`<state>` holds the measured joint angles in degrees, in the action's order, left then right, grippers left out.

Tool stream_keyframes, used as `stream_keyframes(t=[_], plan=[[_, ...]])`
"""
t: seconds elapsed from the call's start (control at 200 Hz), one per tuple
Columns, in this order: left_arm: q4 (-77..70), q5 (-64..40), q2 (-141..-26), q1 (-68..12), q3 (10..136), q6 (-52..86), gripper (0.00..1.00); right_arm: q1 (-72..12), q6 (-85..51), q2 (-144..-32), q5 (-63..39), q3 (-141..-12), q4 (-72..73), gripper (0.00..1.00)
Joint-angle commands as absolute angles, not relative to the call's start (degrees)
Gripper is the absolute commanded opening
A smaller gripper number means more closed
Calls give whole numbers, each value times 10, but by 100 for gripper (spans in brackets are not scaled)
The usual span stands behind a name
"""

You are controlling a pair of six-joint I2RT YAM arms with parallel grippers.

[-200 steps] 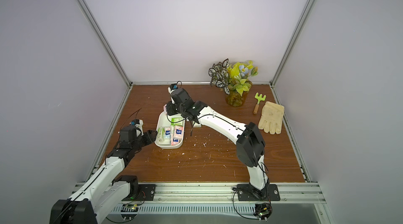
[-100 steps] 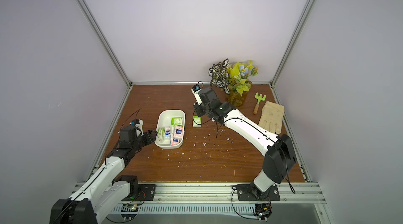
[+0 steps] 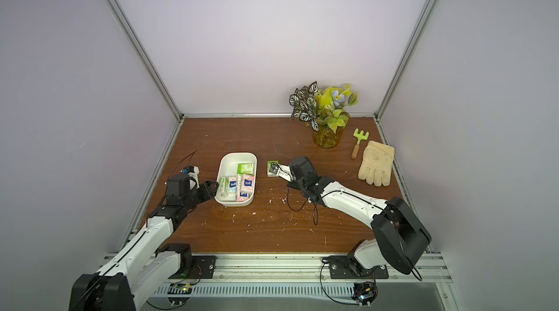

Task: Take the pocket tissues out of the storage box
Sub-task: Place the pocket tissues at the center of the board.

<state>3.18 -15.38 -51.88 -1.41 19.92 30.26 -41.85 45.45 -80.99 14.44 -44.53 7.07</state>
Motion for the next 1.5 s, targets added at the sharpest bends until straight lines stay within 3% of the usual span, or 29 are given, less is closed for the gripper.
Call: stream_keyframes(t=[0.0, 0.415, 0.786, 1.296, 1.496], plan=[[29, -156, -520, -6, 208, 298, 57, -405, 560, -785, 118, -426, 185, 0], [25, -160, -527, -7, 203, 299, 57, -376, 697, -888, 80, -360, 366, 0], [25, -159, -540, -7, 206, 298, 57, -364, 757, -987, 62, -394, 411, 0], [25, -157, -555, -7, 212, 295, 57, -336, 755, -1002, 24, -421, 386, 0], [27, -157, -551, -7, 213, 294, 57, -336, 752, -1004, 18, -425, 371, 11]])
